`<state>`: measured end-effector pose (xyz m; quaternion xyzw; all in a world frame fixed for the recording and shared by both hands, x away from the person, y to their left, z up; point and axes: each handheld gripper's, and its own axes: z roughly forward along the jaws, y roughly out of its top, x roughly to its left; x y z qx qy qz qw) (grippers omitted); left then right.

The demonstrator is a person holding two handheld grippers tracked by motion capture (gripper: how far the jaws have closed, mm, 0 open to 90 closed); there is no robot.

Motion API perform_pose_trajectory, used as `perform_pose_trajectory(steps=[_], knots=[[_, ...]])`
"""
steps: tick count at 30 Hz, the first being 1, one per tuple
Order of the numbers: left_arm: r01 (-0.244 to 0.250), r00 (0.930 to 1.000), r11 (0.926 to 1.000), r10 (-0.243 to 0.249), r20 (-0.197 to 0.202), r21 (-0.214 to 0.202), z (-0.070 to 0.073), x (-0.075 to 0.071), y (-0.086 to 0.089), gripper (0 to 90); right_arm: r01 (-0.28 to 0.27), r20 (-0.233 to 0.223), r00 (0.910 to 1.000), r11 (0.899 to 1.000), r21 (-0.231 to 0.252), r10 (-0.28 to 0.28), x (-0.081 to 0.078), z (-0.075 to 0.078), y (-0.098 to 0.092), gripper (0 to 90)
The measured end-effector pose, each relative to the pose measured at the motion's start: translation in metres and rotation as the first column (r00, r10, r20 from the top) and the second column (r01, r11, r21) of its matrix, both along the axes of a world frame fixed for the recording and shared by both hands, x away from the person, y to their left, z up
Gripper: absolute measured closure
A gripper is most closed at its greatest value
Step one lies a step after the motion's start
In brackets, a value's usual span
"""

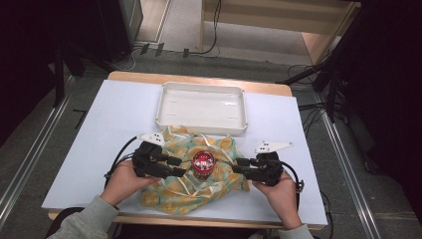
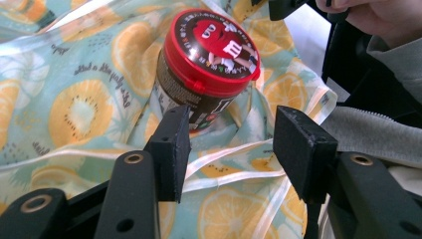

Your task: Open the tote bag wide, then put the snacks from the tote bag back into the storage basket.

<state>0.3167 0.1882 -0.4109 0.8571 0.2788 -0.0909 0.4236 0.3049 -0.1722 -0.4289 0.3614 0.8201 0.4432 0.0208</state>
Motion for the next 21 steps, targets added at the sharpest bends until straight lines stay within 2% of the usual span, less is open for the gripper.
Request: perform_pose_trajectory(steps=[13, 21], knots=[[0.022, 0.9997, 0.9997, -0.022, 0.008, -0.006, 0.003, 0.008, -0.008, 43.0, 0.015, -0.007, 0.9999, 1.000, -0.007, -0.016, -0.004, -0.002, -0.007, 59.9], [0.052, 0.9985, 0.9980, -0.052, 0.017, -0.035, -0.001, 0.015, -0.014, 39.5, 0.021, -0.019, 0.9996, 1.000, -0.008, -0.022, -0.003, -0.005, -0.009, 58.2]])
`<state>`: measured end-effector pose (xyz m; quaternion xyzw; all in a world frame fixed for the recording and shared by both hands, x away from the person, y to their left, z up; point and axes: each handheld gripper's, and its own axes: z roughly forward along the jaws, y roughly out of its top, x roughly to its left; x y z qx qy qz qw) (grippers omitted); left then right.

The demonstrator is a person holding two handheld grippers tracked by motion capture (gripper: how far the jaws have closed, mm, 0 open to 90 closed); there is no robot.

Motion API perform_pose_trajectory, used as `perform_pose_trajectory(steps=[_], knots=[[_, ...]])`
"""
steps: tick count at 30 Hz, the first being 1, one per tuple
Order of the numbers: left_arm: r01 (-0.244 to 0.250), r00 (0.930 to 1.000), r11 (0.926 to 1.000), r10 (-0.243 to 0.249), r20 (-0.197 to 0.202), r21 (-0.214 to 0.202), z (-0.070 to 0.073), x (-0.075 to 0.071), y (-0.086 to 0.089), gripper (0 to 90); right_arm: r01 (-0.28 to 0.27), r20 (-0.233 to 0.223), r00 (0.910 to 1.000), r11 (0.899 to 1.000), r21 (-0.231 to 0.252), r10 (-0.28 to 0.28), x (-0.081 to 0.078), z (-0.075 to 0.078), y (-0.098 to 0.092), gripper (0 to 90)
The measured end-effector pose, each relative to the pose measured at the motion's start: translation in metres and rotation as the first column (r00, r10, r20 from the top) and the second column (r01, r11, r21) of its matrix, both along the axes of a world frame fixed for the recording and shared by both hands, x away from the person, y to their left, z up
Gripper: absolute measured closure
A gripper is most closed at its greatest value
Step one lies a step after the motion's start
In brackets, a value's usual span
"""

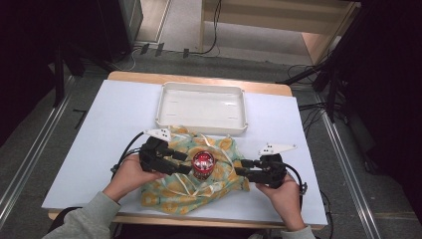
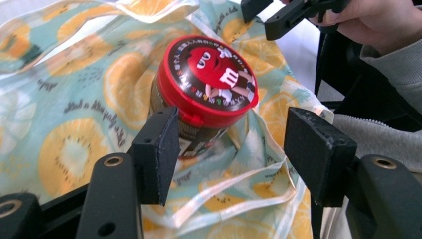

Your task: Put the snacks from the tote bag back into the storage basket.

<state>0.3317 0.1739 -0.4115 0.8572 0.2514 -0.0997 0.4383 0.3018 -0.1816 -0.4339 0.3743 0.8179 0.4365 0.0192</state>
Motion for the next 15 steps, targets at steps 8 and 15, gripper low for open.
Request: perform_pose_trajectory(steps=[8, 15], knots=[[0.036, 0.9988, 0.9993, -0.036, 0.033, 0.001, -0.009, 0.006, -0.007, 31.2, 0.003, -0.005, 1.0000, 1.000, 0.000, -0.003, 0.000, -0.002, -0.002, 58.1], [0.052, 0.9971, 0.9983, -0.053, 0.055, 0.025, -0.015, 0.008, -0.009, 29.1, 0.003, -0.009, 1.0000, 1.000, 0.000, -0.003, 0.001, -0.002, -0.001, 57.8]])
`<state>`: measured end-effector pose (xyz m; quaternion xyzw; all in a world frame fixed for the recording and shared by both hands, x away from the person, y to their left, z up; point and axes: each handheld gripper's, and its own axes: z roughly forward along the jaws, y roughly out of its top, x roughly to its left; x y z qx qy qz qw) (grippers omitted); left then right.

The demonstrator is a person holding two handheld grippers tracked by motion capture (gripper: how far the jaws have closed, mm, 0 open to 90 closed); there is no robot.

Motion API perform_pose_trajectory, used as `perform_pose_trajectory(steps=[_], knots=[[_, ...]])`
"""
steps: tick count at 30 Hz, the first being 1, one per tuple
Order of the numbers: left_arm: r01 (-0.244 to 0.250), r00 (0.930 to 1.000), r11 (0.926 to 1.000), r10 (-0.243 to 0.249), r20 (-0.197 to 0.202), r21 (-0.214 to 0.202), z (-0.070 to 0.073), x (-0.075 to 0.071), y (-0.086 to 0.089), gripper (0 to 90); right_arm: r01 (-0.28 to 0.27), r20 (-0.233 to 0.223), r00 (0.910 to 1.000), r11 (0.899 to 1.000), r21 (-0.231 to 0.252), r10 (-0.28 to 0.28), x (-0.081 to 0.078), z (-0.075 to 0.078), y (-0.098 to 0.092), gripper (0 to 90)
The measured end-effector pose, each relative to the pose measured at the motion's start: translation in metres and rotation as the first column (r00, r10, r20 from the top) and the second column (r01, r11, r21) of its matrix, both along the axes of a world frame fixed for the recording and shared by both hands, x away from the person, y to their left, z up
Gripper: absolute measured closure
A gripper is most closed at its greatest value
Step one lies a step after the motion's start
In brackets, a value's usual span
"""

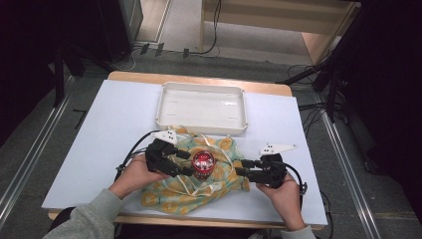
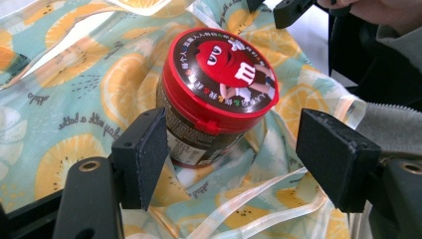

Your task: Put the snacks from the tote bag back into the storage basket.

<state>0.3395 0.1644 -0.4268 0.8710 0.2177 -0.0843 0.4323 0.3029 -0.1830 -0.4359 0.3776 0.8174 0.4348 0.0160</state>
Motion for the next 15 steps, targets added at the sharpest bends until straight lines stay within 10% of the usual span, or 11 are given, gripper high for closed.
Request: perform_pose_trajectory(steps=[15], knots=[[0.018, 0.9997, 0.9998, -0.018, 0.013, 0.010, -0.022, 0.005, -0.008, 29.5, -0.003, -0.004, 1.0000, 1.000, -0.001, 0.003, 0.000, -0.001, 0.000, 57.4]])
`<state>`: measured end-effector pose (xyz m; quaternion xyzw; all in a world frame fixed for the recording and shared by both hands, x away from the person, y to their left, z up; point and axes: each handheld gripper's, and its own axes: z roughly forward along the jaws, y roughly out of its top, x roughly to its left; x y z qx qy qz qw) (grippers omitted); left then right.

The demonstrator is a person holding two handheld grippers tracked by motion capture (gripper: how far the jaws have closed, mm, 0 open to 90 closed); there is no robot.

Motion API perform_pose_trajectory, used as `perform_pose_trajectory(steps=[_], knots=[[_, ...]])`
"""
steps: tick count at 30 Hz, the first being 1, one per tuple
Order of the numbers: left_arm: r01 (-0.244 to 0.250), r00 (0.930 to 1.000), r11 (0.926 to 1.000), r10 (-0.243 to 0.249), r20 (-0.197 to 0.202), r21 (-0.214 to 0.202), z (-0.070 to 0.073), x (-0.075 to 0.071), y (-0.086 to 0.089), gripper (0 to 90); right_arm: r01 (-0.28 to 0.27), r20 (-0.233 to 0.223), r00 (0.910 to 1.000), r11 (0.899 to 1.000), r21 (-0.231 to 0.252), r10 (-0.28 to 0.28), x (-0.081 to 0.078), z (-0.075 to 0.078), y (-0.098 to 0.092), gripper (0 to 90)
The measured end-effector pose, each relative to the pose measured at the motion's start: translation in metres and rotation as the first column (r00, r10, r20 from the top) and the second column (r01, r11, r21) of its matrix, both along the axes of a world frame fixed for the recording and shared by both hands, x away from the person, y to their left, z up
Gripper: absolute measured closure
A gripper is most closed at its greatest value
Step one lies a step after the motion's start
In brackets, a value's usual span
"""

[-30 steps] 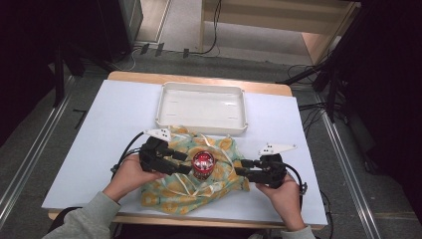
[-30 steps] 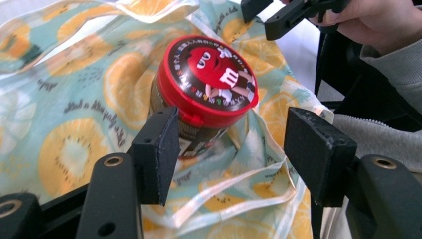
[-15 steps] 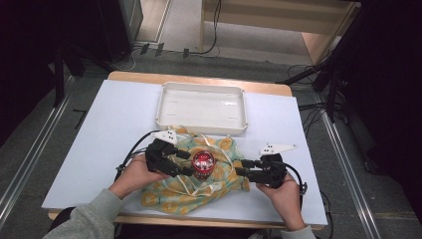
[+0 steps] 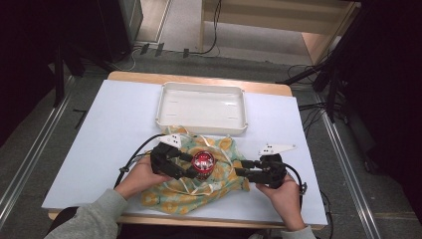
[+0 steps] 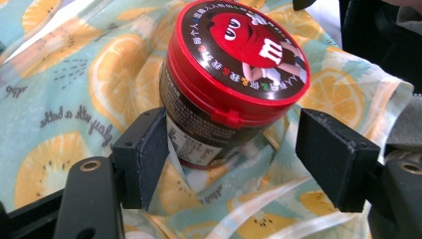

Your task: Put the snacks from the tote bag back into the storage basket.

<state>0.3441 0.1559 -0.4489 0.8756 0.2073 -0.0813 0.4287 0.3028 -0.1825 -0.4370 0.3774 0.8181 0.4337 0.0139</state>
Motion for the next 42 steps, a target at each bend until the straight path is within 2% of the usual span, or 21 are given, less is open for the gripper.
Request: perform_pose_trajectory(steps=[4, 8, 17, 25, 38, 42], knots=[[-0.003, 1.0000, 0.9998, 0.004, 0.003, -0.019, -0.002, 0.001, -0.003, 29.5, -0.002, -0.002, 1.0000, 1.000, -0.002, 0.002, 0.000, 0.000, 0.000, 57.4], [0.002, 1.0000, 1.0000, -0.002, 0.009, -0.009, -0.004, 0.002, -0.007, 27.5, -0.001, -0.003, 1.0000, 1.000, -0.003, 0.001, 0.000, -0.001, 0.001, 57.3], [-0.011, 0.9999, 0.9996, 0.011, 0.004, -0.028, -0.008, 0.005, -0.015, 22.0, -0.010, 0.000, 0.9999, 1.000, -0.002, 0.010, -0.001, -0.001, 0.002, 57.3], [-0.004, 0.9996, 0.9996, 0.005, 0.028, -0.030, -0.012, 0.009, -0.024, 18.4, -0.019, -0.007, 0.9998, 1.000, -0.003, 0.019, -0.001, -0.001, 0.004, 57.3], [-0.024, 0.9987, 0.9977, 0.027, 0.043, -0.063, -0.018, 0.013, -0.033, 15.7, -0.022, -0.011, 0.9997, 1.000, -0.006, 0.022, 0.000, -0.003, 0.005, 57.2], [-0.023, 0.9981, 0.9987, 0.025, 0.056, -0.045, -0.019, 0.014, -0.036, 15.5, -0.024, -0.013, 0.9996, 1.000, -0.005, 0.024, 0.000, -0.003, 0.005, 57.2]])
